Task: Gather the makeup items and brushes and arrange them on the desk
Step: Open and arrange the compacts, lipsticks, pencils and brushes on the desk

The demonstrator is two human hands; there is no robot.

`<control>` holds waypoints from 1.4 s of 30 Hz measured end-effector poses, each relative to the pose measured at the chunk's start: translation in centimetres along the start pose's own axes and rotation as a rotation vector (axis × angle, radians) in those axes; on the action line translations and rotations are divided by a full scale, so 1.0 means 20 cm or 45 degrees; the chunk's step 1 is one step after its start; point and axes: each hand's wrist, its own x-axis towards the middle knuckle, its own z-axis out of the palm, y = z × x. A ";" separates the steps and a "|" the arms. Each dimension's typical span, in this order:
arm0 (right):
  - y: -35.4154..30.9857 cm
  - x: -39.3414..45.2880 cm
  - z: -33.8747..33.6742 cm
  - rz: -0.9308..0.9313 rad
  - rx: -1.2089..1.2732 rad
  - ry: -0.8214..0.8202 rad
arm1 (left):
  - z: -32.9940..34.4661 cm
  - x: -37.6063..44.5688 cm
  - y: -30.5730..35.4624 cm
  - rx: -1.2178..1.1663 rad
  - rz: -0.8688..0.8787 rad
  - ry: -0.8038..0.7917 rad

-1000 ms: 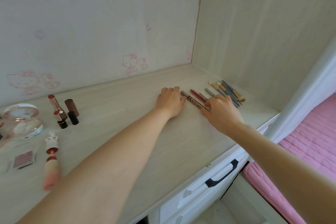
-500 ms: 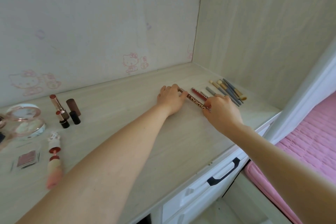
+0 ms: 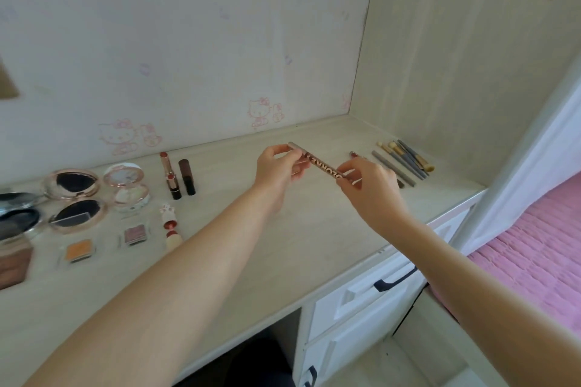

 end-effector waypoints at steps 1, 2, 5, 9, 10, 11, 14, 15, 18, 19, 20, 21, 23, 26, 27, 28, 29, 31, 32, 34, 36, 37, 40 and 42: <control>-0.04 -0.03 0.01 -0.007 0.030 -0.012 | -0.04 -0.04 0.02 -0.062 -0.011 -0.003; -0.08 -0.06 0.02 -0.011 0.056 -0.024 | -0.09 -0.07 0.04 -0.108 -0.015 -0.001; -0.19 -0.15 0.07 -0.007 0.183 -0.108 | -0.23 -0.17 0.10 -0.227 -0.027 0.012; -0.34 -0.25 0.13 0.062 0.405 -0.265 | -0.43 -0.29 0.17 -0.246 -0.014 0.013; -0.38 -0.27 0.15 0.072 0.448 -0.293 | -0.48 -0.32 0.18 -0.245 -0.008 0.020; -0.42 -0.30 0.16 0.082 0.503 -0.328 | -0.53 -0.34 0.20 -0.243 0.003 0.032; -0.53 -0.38 0.22 0.115 0.658 -0.407 | -0.67 -0.43 0.24 -0.209 0.055 0.092; -0.57 -0.40 0.25 0.119 0.679 -0.418 | -0.71 -0.46 0.26 -0.192 0.070 0.114; -0.67 -0.47 0.32 0.102 0.658 -0.424 | -0.84 -0.55 0.31 -0.136 0.120 0.140; -0.71 -0.49 0.34 0.088 0.651 -0.420 | -0.89 -0.58 0.33 -0.104 0.142 0.135; -0.74 -0.51 0.36 0.070 0.659 -0.418 | -0.92 -0.62 0.34 -0.067 0.163 0.129; -0.78 -0.53 0.39 0.053 0.677 -0.418 | -0.96 -0.65 0.35 -0.021 0.182 0.120; -0.84 -0.56 0.43 0.032 0.736 -0.421 | -1.02 -0.72 0.36 0.071 0.215 0.075; -0.94 -0.58 0.51 0.030 0.794 -0.436 | -1.09 -0.78 0.39 0.141 0.230 0.015; -0.96 -0.59 0.53 0.026 0.809 -0.443 | -1.11 -0.80 0.40 0.144 0.226 0.013; -0.99 -0.60 0.56 0.022 0.822 -0.451 | -1.13 -0.80 0.41 0.141 0.224 0.018; -1.01 -0.61 0.58 0.019 0.832 -0.460 | -1.15 -0.81 0.42 0.134 0.223 0.032; -1.05 -0.63 0.63 0.005 0.836 -0.486 | -1.19 -0.82 0.43 0.114 0.220 0.071; -1.07 -0.63 0.64 -0.010 0.831 -0.505 | -1.21 -0.83 0.43 0.110 0.221 0.082; -1.10 -0.64 0.67 -0.048 0.820 -0.561 | -1.25 -0.85 0.44 0.142 0.237 0.093; -1.10 -0.65 0.68 -0.090 0.794 -0.616 | -1.30 -0.87 0.44 0.232 0.271 0.104; -1.10 -0.65 0.69 -0.109 0.772 -0.630 | -1.33 -0.88 0.44 0.303 0.294 0.117; -1.08 -0.62 0.68 -0.099 0.788 -0.638 | -1.41 -0.90 0.42 0.682 0.393 0.199; -1.07 -0.59 0.68 -0.054 0.857 -0.636 | -1.46 -0.93 0.40 0.960 0.480 0.221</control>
